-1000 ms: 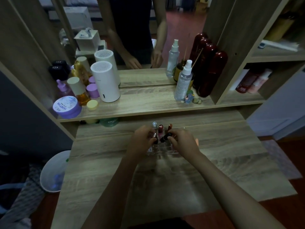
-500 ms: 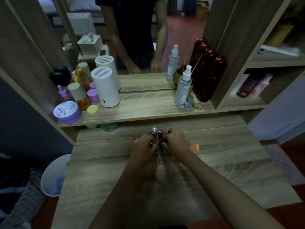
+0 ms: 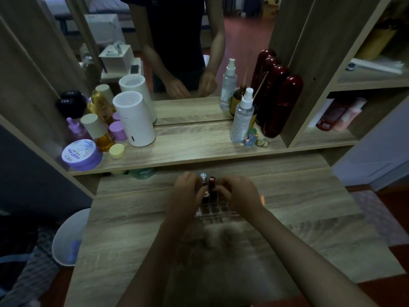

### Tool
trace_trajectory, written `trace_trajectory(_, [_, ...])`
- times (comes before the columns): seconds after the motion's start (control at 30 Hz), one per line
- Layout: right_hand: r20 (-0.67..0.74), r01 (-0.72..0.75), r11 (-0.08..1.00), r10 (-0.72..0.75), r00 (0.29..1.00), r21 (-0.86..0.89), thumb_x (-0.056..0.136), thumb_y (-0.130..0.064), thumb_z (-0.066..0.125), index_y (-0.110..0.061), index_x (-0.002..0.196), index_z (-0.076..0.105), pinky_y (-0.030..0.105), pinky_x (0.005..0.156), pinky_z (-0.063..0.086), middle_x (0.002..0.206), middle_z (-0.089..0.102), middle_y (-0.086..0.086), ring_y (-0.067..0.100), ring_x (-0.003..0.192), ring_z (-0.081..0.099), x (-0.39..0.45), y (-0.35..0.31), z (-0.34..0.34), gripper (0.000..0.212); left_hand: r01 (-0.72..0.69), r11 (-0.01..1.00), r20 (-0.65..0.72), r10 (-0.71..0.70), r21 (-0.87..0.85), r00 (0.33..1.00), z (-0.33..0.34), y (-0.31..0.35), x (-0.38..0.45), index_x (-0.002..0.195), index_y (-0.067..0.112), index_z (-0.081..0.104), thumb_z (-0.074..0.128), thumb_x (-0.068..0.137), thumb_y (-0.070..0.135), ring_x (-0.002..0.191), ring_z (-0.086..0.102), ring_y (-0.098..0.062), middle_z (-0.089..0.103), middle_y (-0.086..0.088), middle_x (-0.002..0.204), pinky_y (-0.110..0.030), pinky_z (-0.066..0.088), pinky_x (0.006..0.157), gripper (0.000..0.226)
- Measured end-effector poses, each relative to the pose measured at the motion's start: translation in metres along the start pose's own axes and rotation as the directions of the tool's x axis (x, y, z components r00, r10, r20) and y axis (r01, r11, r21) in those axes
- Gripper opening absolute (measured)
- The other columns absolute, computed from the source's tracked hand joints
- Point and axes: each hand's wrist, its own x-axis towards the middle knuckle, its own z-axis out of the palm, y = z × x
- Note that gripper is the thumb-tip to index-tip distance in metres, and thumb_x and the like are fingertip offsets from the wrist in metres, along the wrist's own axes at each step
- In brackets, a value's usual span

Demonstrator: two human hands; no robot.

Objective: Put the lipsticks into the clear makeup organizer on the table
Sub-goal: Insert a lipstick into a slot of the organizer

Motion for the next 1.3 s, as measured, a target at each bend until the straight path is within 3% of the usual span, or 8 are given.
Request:
trace_trajectory(0.13, [-0.126,-0.014,1.000,0.015,0.992,0.004,0.084,-0.018,0.064,-0.014,0.098,0.060,0.022,0.062,0.044,0.092,0.067,0.004,0.018,0.079,0.059,0.011,0.007,-0.010,0.015,-0.135,0.987,-0.036,0.138,0.087,0.990,-0.004,0.012,0.024,0.094,0.015,0.062,0.066,0.079,0.022,0.090,0.050,-0.012,0.062,-0.003,0.099,-0.021,0.033,0.077,0.018])
trace_trajectory(0.23, [-0.015,-0.035,0.999,0.035,0.999,-0.040,0.086,-0.018,0.061,-0.017,0.111,0.062,0.038,0.081,0.053,0.107,0.066,0.007,0.024,0.097,0.061,0.013,0.011,-0.008,0.026,-0.207,0.957,0.044,0.202,0.204,0.978,0.008,0.016,0.031,0.103,0.019,0.061,0.064,0.080,0.028,0.097,0.054,-0.017,0.064,-0.001,0.105,-0.026,0.037,0.081,0.024])
trace_trajectory(0.33, [0.008,-0.042,0.997,0.043,0.999,-0.070,0.087,-0.019,0.058,-0.019,0.106,0.066,0.042,0.082,0.053,0.104,0.068,0.006,0.024,0.097,0.062,0.019,0.014,-0.007,0.020,-0.236,0.924,0.107,0.214,0.299,0.971,0.018,0.017,0.038,0.105,0.022,0.061,0.058,0.084,0.032,0.102,0.055,-0.019,0.067,0.000,0.107,-0.031,0.040,0.088,0.024])
trace_trajectory(0.47, [-0.017,-0.038,0.996,0.037,0.999,-0.081,0.088,-0.019,0.056,-0.017,0.102,0.066,0.043,0.080,0.053,0.101,0.066,0.008,0.025,0.094,0.061,0.023,0.014,-0.007,0.017,-0.244,0.900,0.134,0.209,0.362,0.969,0.023,0.014,0.038,0.096,0.021,0.063,0.049,0.088,0.034,0.095,0.057,-0.020,0.071,-0.001,0.099,-0.033,0.040,0.083,0.021])
trace_trajectory(0.97, [-0.015,0.006,0.993,-0.008,1.000,-0.119,0.088,-0.021,0.056,-0.016,0.105,0.064,0.039,0.077,0.053,0.101,0.064,0.008,0.024,0.093,0.060,0.026,0.017,-0.008,0.020,-0.218,0.938,0.111,0.195,0.270,0.975,0.027,0.009,0.038,0.104,0.023,0.061,0.051,0.088,0.032,0.099,0.058,-0.021,0.069,-0.001,0.105,-0.034,0.036,0.089,0.021])
trace_trajectory(1.1, [-0.029,0.006,0.991,-0.009,1.000,-0.132,0.087,-0.022,0.057,-0.018,0.107,0.062,0.031,0.071,0.045,0.101,0.064,0.006,0.024,0.093,0.060,0.027,0.018,-0.007,0.022,-0.184,0.953,0.114,0.160,0.241,0.980,0.023,0.009,0.037,0.111,0.023,0.058,0.056,0.086,0.033,0.105,0.055,-0.019,0.067,0.000,0.111,-0.035,0.037,0.095,0.028])
trace_trajectory(1.2, [-0.066,0.005,0.999,-0.008,0.998,-0.044,0.086,-0.024,0.060,-0.019,0.107,0.064,0.034,0.074,0.050,0.102,0.067,0.004,0.021,0.091,0.062,0.023,0.023,-0.013,0.022,-0.128,0.985,0.046,0.123,0.114,0.991,0.013,0.007,0.027,0.123,0.020,0.053,0.063,0.081,0.032,0.113,0.052,-0.019,0.061,-0.003,0.122,-0.034,0.041,0.097,0.045])
trace_trajectory(1.3, [-0.188,-0.042,0.997,0.054,0.981,0.072,0.086,-0.019,0.062,-0.014,0.102,0.068,0.035,0.073,0.051,0.098,0.071,0.006,0.022,0.084,0.065,0.014,0.040,-0.026,0.018,0.028,0.995,-0.060,-0.034,-0.100,0.998,0.000,-0.007,0.000,0.128,0.013,0.050,0.067,0.081,0.023,0.115,0.051,-0.023,0.055,-0.012,0.127,-0.037,0.046,0.095,0.051])
